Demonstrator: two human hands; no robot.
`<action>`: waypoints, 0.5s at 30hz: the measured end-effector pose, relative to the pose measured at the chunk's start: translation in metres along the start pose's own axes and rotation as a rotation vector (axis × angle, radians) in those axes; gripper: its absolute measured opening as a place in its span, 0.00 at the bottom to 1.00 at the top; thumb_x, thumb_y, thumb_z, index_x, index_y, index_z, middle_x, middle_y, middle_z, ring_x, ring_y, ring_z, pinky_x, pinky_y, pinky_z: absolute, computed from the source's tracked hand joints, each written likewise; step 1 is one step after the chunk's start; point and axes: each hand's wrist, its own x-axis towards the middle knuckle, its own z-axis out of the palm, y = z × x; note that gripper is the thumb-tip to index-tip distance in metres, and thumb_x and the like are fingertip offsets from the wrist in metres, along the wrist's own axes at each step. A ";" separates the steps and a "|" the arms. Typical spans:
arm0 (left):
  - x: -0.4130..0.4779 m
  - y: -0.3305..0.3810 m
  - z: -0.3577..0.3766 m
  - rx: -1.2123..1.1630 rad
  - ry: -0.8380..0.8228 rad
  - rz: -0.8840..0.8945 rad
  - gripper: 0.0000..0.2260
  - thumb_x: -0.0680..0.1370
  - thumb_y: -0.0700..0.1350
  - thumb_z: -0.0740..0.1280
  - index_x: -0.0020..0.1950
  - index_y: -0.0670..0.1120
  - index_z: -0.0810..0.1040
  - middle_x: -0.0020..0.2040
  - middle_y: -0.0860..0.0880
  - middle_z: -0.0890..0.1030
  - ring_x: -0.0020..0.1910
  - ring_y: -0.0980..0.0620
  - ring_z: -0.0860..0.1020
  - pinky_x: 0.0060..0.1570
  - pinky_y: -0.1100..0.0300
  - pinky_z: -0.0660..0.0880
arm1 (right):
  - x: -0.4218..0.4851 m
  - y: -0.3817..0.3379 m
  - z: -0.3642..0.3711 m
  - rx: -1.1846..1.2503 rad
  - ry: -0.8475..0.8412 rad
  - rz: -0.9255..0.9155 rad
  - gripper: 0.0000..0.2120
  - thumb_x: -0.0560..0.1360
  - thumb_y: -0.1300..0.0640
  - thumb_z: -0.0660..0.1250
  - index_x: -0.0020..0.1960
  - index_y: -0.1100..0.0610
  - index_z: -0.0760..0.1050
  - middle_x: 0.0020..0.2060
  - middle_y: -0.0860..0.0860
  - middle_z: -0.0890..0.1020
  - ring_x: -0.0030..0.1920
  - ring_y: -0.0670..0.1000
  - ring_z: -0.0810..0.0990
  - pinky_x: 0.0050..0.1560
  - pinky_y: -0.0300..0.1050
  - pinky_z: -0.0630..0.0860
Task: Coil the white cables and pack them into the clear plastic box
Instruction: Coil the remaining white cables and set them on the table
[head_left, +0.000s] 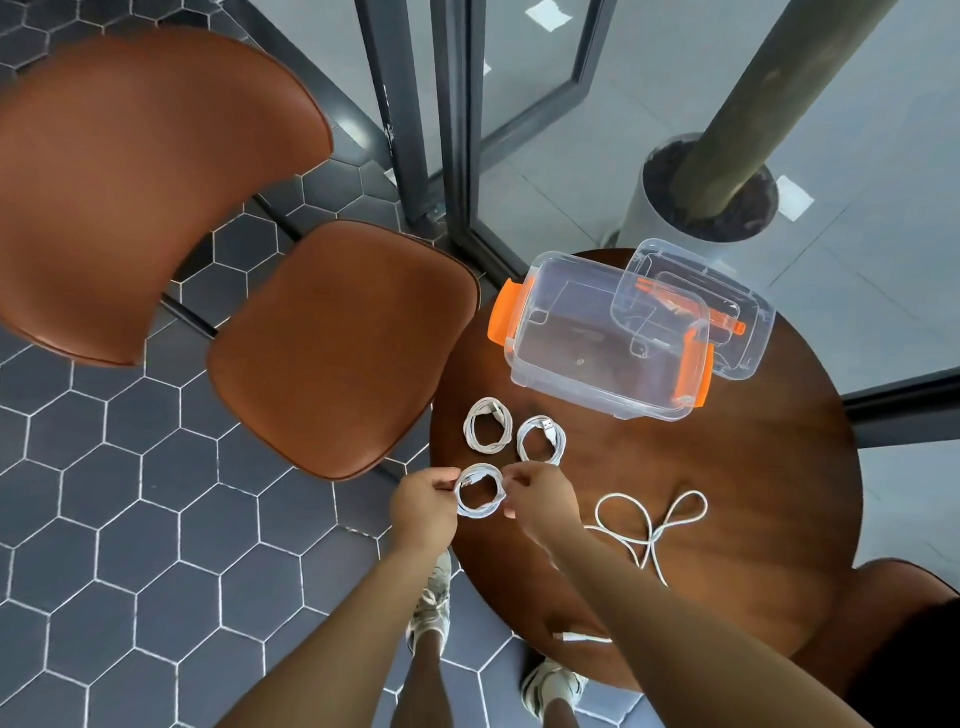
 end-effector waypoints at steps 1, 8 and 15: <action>0.001 0.000 0.001 0.003 0.006 0.000 0.15 0.73 0.32 0.67 0.55 0.45 0.86 0.48 0.50 0.87 0.50 0.50 0.84 0.56 0.50 0.81 | 0.002 0.001 0.001 -0.002 0.005 -0.001 0.13 0.76 0.62 0.59 0.37 0.58 0.78 0.32 0.56 0.83 0.33 0.51 0.82 0.34 0.41 0.72; 0.002 0.000 0.006 0.093 0.083 0.060 0.15 0.74 0.30 0.65 0.56 0.42 0.85 0.52 0.46 0.86 0.51 0.47 0.83 0.55 0.54 0.79 | 0.009 0.001 0.005 -0.022 0.055 -0.062 0.12 0.76 0.62 0.60 0.42 0.61 0.83 0.37 0.57 0.86 0.40 0.58 0.86 0.40 0.53 0.82; 0.001 -0.004 0.008 0.142 0.077 0.104 0.14 0.76 0.33 0.67 0.58 0.44 0.84 0.54 0.46 0.84 0.51 0.48 0.83 0.55 0.54 0.79 | 0.005 -0.001 0.004 -0.152 0.113 -0.105 0.13 0.77 0.61 0.62 0.54 0.56 0.84 0.49 0.52 0.86 0.48 0.54 0.83 0.47 0.45 0.79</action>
